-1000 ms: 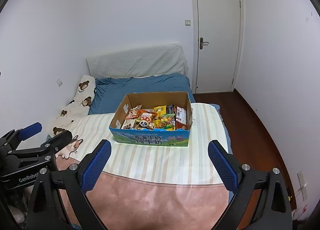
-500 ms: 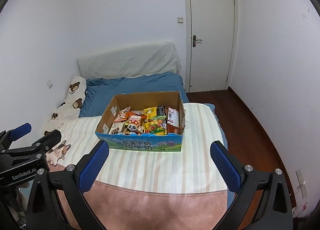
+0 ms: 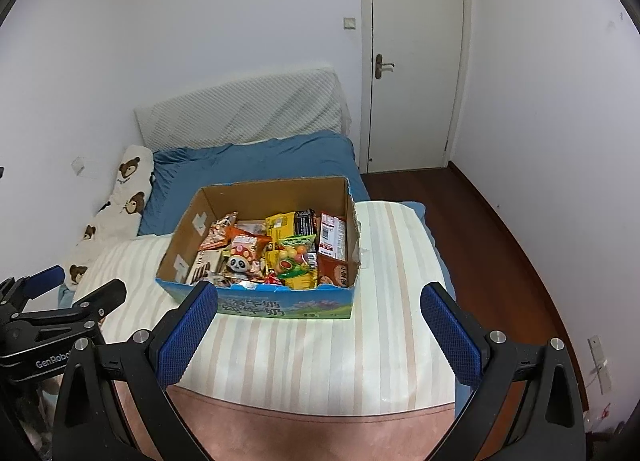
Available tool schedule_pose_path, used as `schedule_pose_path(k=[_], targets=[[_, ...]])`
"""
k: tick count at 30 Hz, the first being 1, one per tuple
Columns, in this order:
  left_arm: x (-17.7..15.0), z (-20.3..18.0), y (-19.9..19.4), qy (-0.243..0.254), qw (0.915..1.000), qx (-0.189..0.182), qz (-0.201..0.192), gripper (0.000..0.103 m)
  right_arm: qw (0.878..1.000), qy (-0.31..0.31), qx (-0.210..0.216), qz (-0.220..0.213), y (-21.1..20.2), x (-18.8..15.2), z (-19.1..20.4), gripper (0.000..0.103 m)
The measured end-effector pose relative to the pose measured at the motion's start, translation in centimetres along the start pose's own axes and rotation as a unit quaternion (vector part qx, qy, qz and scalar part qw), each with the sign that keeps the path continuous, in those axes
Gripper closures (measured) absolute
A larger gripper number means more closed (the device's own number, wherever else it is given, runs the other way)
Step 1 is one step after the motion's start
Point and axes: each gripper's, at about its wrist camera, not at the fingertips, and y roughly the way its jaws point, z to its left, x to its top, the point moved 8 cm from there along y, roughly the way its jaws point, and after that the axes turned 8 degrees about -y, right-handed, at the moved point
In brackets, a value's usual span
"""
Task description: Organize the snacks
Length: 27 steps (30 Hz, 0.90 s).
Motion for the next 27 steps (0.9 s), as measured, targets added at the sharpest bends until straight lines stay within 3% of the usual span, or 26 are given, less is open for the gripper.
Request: schedule_pose_path(k=[9, 27], targets=[[0.1, -0.8, 0.8, 0.006, 0.9999, -0.004, 0.007, 0.000, 1.000, 0.005, -0.004, 0.012, 2.1, -0.4, -0.2, 0.000], [0.6, -0.9, 0.9, -0.002, 0.9999, -0.015, 0.007, 0.000, 1.000, -0.001, -0.014, 0.003, 1.4, 0.5, -0.1, 0.000]])
